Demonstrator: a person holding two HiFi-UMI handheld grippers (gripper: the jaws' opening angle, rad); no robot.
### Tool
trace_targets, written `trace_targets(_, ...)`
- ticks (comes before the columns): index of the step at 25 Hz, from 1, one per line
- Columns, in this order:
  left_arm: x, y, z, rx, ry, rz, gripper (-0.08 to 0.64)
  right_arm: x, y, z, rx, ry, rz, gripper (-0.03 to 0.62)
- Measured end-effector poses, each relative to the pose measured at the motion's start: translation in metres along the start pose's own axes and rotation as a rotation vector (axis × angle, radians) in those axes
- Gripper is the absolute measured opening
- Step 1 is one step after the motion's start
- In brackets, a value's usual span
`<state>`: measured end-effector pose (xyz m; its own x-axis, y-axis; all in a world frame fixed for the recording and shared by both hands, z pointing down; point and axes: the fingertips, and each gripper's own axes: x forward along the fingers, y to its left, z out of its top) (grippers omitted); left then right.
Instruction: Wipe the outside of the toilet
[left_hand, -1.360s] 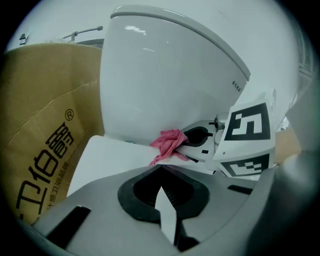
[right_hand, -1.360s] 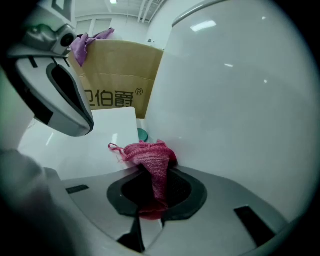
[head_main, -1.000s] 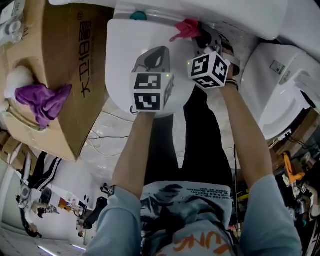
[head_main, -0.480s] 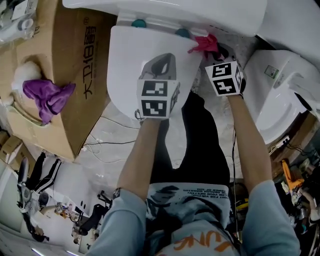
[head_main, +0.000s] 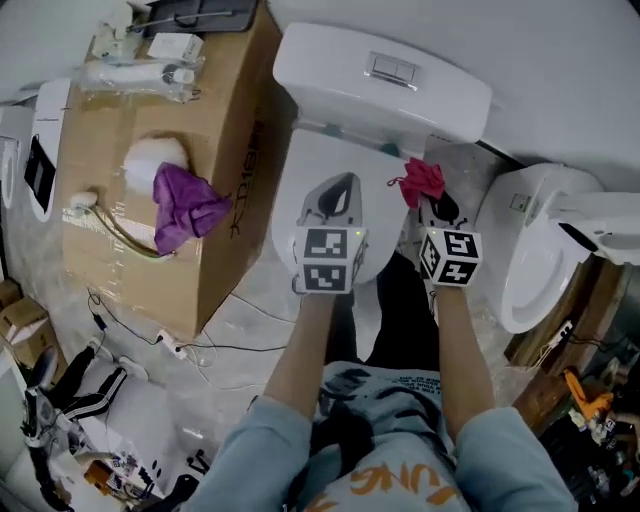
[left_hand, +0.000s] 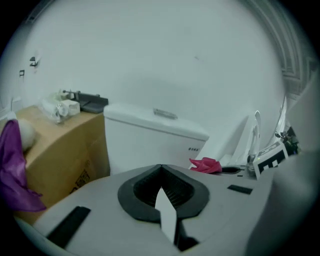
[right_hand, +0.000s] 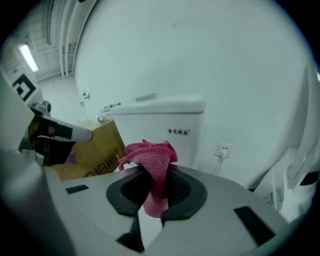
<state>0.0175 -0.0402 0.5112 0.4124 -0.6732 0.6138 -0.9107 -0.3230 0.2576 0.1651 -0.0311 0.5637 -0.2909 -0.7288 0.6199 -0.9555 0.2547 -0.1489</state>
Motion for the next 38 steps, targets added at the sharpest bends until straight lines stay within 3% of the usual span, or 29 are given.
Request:
trace_targets(5, -0.072, 0.019, 0.076, 0.000, -0.156, 0.063, 0.025, -0.050, 0.052, 0.088, 0.085, -0.181, 0.050, 0.075)
trace_targets(11, -0.159, 0.021, 0.151, 0.021, -0.318, 0.136, 0.025, -0.121, 0.098, 0.187, 0.081, -0.369, 0.112, 0.075)
trace_targets(16, -0.205, 0.009, 0.221, 0.077, -0.474, 0.086, 0.025, -0.165, 0.122, 0.255, 0.021, -0.492, 0.118, 0.075)
trace_targets(21, -0.243, -0.020, 0.279, 0.192, -0.581, 0.061, 0.025, -0.205, 0.133, 0.314, -0.063, -0.605, 0.131, 0.075)
trace_targets(28, -0.266, -0.026, 0.312, 0.276, -0.658, 0.073, 0.025, -0.233, 0.147, 0.362, -0.111, -0.721, 0.131, 0.075)
trace_targets(38, -0.279, -0.016, 0.309, 0.285, -0.646, 0.063, 0.025, -0.240, 0.169, 0.367, -0.137, -0.728, 0.123, 0.075)
